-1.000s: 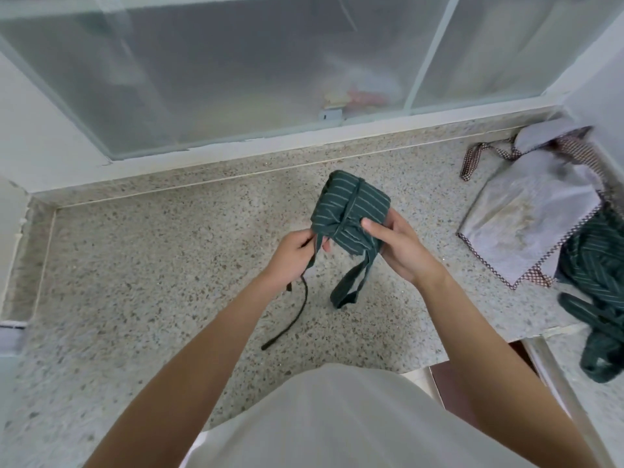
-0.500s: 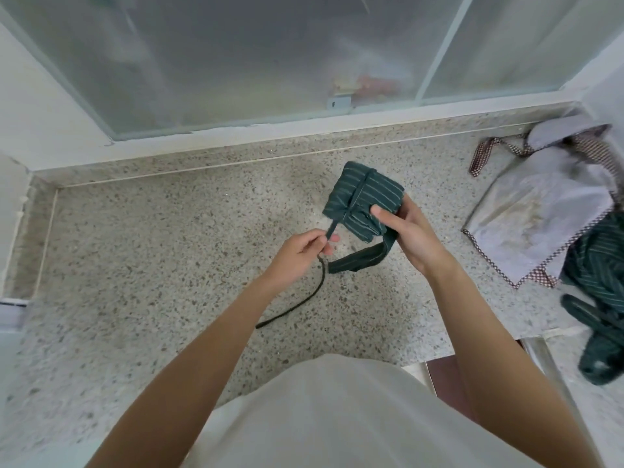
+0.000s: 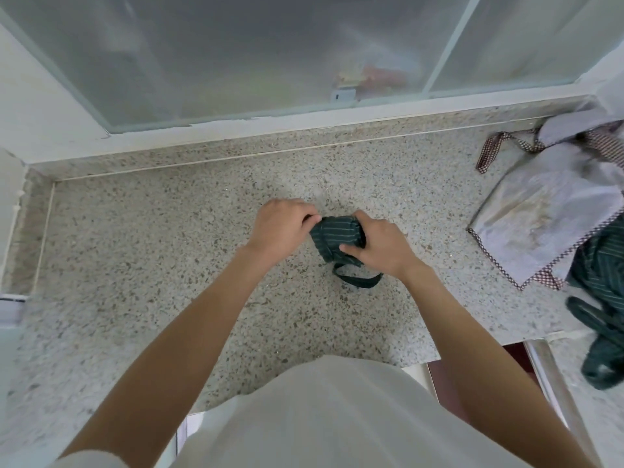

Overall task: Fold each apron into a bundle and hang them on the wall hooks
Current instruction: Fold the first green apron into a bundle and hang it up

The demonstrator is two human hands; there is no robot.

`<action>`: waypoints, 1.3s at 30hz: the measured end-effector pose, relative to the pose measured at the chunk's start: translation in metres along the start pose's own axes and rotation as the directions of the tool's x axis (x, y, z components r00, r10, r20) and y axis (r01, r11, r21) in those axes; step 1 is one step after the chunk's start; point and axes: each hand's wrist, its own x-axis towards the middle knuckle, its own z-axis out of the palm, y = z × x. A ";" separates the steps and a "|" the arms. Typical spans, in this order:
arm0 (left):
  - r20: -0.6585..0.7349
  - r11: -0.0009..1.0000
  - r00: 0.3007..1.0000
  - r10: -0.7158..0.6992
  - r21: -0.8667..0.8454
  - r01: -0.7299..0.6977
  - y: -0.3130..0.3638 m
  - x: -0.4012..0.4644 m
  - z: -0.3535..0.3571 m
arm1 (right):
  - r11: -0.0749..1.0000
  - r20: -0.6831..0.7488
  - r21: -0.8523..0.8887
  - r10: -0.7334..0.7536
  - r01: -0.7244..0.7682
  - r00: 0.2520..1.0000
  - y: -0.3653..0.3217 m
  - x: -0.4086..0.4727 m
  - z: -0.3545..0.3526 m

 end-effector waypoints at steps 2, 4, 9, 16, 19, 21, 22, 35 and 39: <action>-0.114 0.997 0.992 -0.059 -0.064 0.052 -0.004 -0.001 0.001 | 0.994 -0.114 0.095 0.070 -0.059 0.991 -0.004 0.010 0.012; -0.219 0.990 0.975 -0.050 -0.142 0.019 -0.006 -0.003 0.004 | 0.968 -0.203 0.241 0.125 -0.074 0.971 -0.013 0.019 0.020; -0.338 0.972 0.937 -0.092 -0.234 0.011 -0.025 0.002 0.012 | 0.837 -0.193 0.531 0.272 -0.133 0.943 -0.026 0.051 0.034; -0.114 0.762 0.897 -0.427 -0.579 0.289 -0.046 0.025 0.047 | -0.251 0.455 0.891 0.506 -0.379 0.733 -0.012 0.102 0.051; -0.014 0.708 0.877 -0.481 -0.596 0.379 -0.051 0.035 0.058 | -0.230 0.463 0.885 0.530 -0.405 0.711 -0.003 0.108 0.062; 0.072 0.675 0.871 -0.486 -0.602 0.427 -0.058 0.048 0.074 | -0.140 0.407 0.900 0.607 -0.412 0.682 0.009 0.119 0.066; 0.096 0.673 0.871 -0.482 -0.596 0.438 -0.060 0.051 0.080 | -0.067 0.370 0.902 0.628 -0.426 0.685 0.013 0.121 0.067; 0.060 0.826 0.954 -0.293 -0.487 0.285 -0.057 0.066 0.111 | 0.974 -0.294 0.130 -0.142 0.187 0.945 0.032 0.133 0.058; -0.025 0.910 0.966 -0.256 -0.345 0.232 -0.065 0.060 0.113 | 0.955 -0.083 -0.120 -0.281 0.270 0.956 0.036 0.148 0.063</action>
